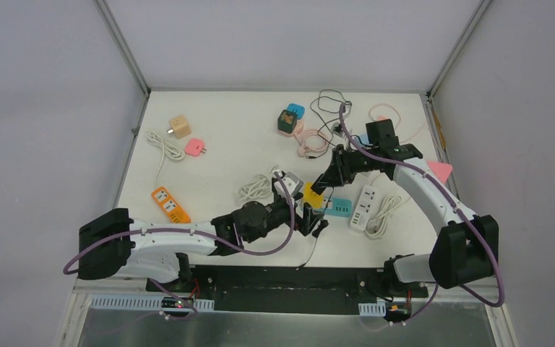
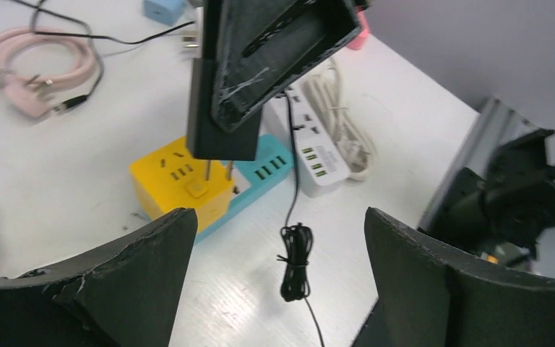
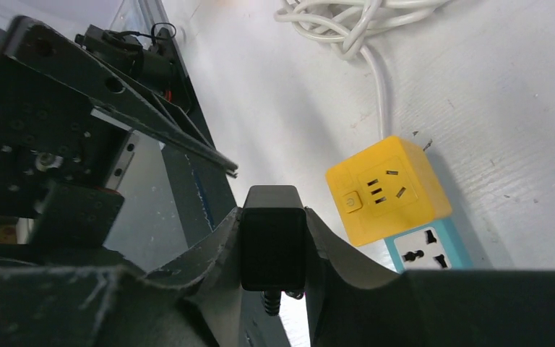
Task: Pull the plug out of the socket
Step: Remove the plug from the socket, then place the plug at the center of the board.
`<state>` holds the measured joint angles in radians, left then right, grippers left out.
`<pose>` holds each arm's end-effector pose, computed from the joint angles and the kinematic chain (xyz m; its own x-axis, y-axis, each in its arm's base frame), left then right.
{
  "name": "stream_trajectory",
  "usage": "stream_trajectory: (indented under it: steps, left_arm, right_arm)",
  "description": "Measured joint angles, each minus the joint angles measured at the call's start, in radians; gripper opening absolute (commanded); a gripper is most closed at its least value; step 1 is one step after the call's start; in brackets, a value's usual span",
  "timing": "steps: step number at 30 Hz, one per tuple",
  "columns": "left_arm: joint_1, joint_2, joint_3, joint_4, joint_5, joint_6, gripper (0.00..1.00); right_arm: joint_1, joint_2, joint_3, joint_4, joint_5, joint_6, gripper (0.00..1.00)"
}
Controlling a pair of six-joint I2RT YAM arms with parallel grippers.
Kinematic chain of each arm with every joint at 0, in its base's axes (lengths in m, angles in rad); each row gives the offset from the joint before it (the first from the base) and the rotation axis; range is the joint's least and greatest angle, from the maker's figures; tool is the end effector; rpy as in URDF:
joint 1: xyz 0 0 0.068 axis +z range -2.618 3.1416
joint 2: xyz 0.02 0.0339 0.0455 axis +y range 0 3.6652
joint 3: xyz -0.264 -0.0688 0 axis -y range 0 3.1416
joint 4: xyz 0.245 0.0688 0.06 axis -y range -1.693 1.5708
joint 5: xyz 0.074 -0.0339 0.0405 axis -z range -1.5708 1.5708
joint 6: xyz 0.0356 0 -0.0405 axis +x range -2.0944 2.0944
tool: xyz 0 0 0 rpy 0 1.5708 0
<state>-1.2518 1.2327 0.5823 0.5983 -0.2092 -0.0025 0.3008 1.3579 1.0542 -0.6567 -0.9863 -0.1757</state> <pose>0.0925 -0.2564 0.2563 -0.0185 0.0482 -0.9987 0.8638 0.5038 0.0083 0.2487 0.1082 0.2788 -0.6622 -0.3064 -0.6838 -0.7473 0.3370 0.5727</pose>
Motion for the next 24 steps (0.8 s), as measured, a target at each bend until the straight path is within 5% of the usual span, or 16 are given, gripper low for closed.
stream_trajectory:
  steps: [9,24]
  left_arm:
    - [-0.024,0.095,0.042,-0.004,-0.279,0.037,0.84]
    - [0.046,0.173,0.152,-0.081,-0.182,0.055,0.61]
  right_arm:
    - [0.000,0.043,0.000,0.010,-0.023,0.082,0.00]
    - [0.000,0.053,0.000,0.009,-0.021,0.100,0.00]
